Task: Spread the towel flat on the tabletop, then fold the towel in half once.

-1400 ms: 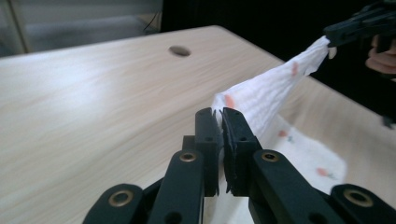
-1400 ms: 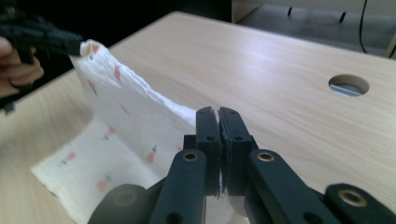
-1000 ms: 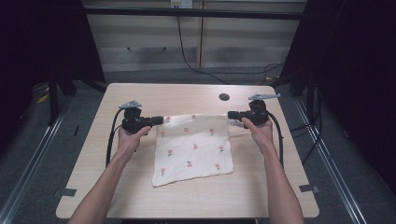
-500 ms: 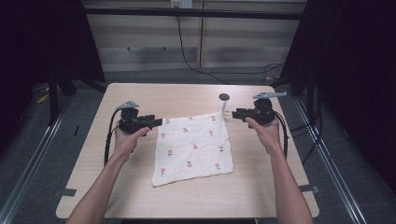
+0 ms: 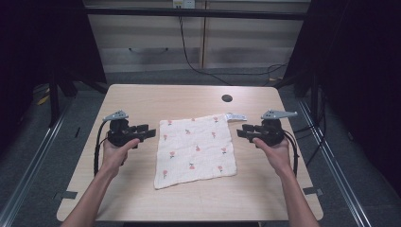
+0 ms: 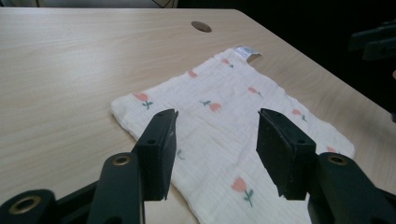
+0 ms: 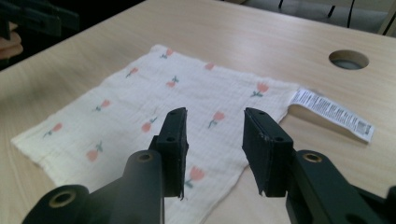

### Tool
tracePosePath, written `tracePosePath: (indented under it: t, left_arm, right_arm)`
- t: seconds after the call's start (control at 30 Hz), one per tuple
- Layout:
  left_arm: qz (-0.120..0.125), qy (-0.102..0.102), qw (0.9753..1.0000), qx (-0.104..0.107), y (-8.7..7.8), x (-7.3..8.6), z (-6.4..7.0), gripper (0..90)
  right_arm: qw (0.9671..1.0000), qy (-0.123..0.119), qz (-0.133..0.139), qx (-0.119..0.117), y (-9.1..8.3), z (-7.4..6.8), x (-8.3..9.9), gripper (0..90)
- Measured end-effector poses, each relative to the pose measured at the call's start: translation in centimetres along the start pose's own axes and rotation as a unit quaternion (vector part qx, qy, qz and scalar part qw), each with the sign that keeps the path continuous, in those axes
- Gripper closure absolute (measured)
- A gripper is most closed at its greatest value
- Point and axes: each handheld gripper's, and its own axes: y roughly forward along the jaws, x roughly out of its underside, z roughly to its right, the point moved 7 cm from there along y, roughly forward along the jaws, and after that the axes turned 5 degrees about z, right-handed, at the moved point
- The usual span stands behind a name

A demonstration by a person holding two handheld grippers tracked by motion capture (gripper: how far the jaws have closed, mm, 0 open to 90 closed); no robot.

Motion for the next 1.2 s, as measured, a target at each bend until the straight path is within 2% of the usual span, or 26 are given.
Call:
tracePosePath:
  t: [0.07,0.1,0.2,0.27,0.3,0.4,0.43,0.47,0.5,0.57,0.73,0.87,1.07,1.1,1.2]
  left_arm:
    - [-0.002,0.004,1.0000,0.004,-0.2,0.2,0.3,46.4]
    - [-0.006,0.013,0.9999,0.007,-0.8,0.6,0.9,46.4]
    - [-0.007,0.015,0.9998,0.011,-1.3,1.0,1.6,46.6]
    - [-0.008,0.017,0.9996,0.022,-2.1,1.7,2.3,49.8]
    - [-0.016,0.021,0.9994,0.021,-2.3,2.1,2.4,50.9]
    - [-0.031,0.020,0.9993,0.012,-2.7,3.2,2.5,55.4]
    - [-0.027,0.020,0.9994,0.009,-2.9,3.5,2.5,56.2]
    - [-0.027,0.020,0.9994,0.009,-2.9,3.5,2.5,59.2]
    - [-0.022,0.005,0.9995,0.020,-3.3,4.0,2.6,59.7]
    - [-0.027,0.011,0.9994,0.017,-3.5,4.7,2.9,59.7]
    - [-0.048,0.015,0.9985,0.021,-3.4,6.3,3.7,61.2]
    - [-0.073,0.024,0.9966,0.027,-3.1,7.7,4.4,60.5]
    - [-0.079,0.026,0.9963,0.022,-2.9,8.1,4.5,58.9]
    - [-0.078,0.028,0.9964,0.019,-2.9,8.1,4.4,57.7]
    - [-0.084,0.024,0.9961,0.015,-2.8,8.4,4.2,55.1]
  right_arm:
    - [1.0000,-0.004,-0.008,0.000,-0.1,-0.3,0.4,61.4]
    - [0.9995,-0.022,-0.024,0.000,-0.2,-0.9,1.1,62.9]
    - [0.9992,-0.025,-0.030,-0.006,-0.4,-1.5,1.8,64.6]
    - [0.9983,-0.034,-0.046,-0.010,-0.6,-2.3,3.2,65.5]
    - [0.9980,-0.036,-0.051,-0.010,-0.6,-2.4,3.6,65.6]
    - [0.9983,-0.030,-0.048,-0.015,-0.8,-2.6,4.5,66.6]
    - [0.9984,-0.028,-0.047,-0.013,-0.9,-2.6,4.7,66.9]
    - [0.9986,-0.022,-0.046,-0.015,-1.0,-2.6,4.9,67.3]
    - [0.9984,-0.022,-0.048,-0.018,-1.0,-2.7,5.2,67.2]
    - [0.9975,-0.027,-0.063,-0.016,-0.7,-2.9,6.0,66.2]
    - [0.9949,-0.042,-0.091,-0.016,-0.2,-3.8,7.2,64.7]
    - [0.9941,-0.040,-0.099,-0.020,0.2,-4.0,8.0,62.7]
    - [0.9924,-0.041,-0.112,-0.031,0.9,-4.4,8.7,60.5]
    - [0.9899,-0.055,-0.129,-0.020,1.1,-4.3,9.1,59.7]
    - [0.9893,-0.056,-0.133,-0.020,1.2,-4.1,9.5,59.9]
